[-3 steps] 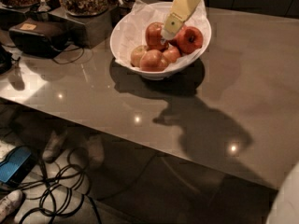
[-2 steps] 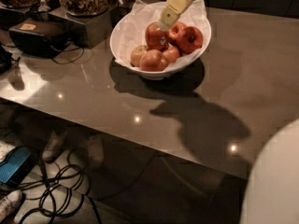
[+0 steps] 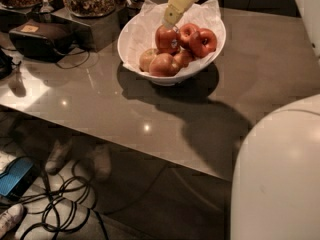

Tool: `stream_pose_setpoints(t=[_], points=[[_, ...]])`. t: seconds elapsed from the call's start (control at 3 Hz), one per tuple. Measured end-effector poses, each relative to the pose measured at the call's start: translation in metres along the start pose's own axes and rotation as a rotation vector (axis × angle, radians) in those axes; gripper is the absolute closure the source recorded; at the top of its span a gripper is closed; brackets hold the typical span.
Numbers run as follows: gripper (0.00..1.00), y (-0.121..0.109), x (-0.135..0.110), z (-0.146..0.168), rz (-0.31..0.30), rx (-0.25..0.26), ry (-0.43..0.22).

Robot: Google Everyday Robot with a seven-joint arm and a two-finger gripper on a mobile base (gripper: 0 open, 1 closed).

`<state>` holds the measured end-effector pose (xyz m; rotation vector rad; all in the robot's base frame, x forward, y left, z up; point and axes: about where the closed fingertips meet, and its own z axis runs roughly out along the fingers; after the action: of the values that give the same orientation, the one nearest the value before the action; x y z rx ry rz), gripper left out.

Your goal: Pick apple from white bowl

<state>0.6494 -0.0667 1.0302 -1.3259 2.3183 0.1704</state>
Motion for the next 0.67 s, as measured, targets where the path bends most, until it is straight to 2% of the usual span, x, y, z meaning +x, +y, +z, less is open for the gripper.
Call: stream_pose_setpoints(t=[0.67], points=[[0.24, 0.000, -0.015, 0.024, -0.005, -0.017, 0.030]])
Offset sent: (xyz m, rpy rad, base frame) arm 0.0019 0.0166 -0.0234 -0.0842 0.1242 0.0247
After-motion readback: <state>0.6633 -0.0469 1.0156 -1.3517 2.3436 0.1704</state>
